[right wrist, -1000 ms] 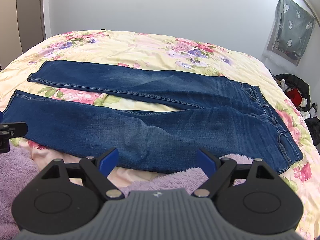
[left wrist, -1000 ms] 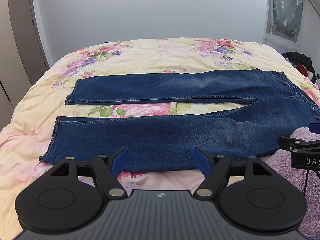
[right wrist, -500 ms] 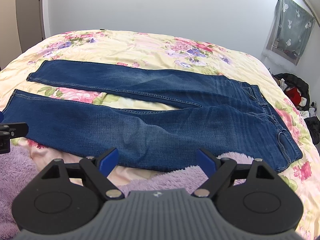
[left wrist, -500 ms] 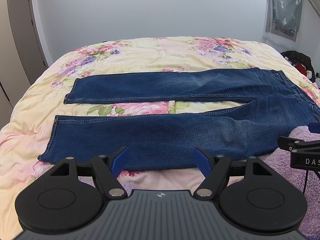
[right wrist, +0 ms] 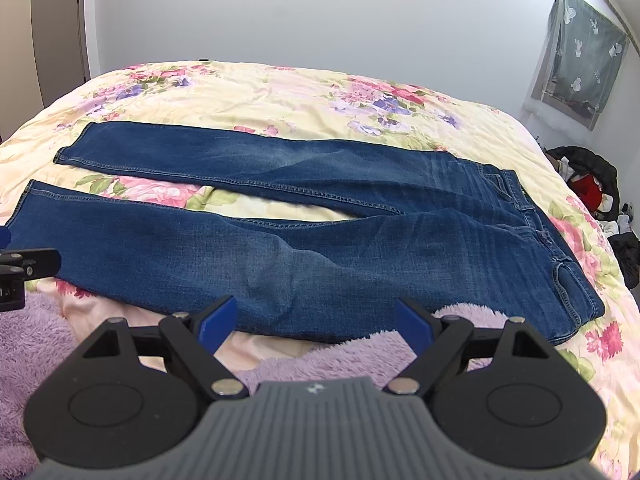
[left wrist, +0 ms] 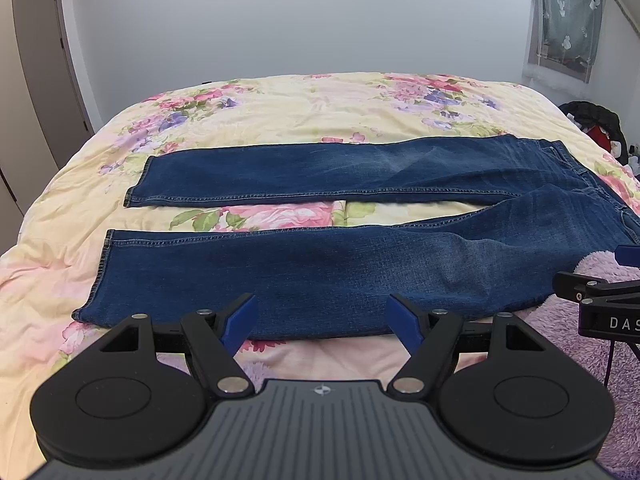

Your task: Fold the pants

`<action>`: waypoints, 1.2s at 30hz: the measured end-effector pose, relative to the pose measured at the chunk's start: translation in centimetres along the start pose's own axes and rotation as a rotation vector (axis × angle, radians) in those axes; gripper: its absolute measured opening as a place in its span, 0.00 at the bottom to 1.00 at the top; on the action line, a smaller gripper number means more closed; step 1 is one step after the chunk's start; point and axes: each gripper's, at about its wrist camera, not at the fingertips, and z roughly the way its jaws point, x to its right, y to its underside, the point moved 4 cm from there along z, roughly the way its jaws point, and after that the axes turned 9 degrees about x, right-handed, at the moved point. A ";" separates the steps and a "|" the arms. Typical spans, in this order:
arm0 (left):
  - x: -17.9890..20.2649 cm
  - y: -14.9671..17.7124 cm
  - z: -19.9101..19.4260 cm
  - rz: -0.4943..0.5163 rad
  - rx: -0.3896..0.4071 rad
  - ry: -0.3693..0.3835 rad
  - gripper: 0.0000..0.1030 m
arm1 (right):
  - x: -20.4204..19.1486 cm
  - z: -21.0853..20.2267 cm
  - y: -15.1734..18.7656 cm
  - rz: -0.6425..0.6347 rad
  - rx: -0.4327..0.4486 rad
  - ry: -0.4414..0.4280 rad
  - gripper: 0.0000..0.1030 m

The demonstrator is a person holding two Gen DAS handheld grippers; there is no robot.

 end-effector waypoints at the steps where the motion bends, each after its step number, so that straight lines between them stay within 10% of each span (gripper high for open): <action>1: 0.0 0.0 0.0 0.000 -0.001 0.001 0.83 | 0.0 -0.1 0.0 0.000 0.001 0.000 0.79; 22: -4.8 -1.4 0.6 -0.025 -0.001 -0.041 0.77 | 3.6 -0.5 -0.5 0.034 0.101 -0.001 0.79; 36: -17.0 -3.2 3.7 0.134 -0.054 -0.187 0.59 | 20.5 1.5 -4.1 0.011 0.095 0.141 0.79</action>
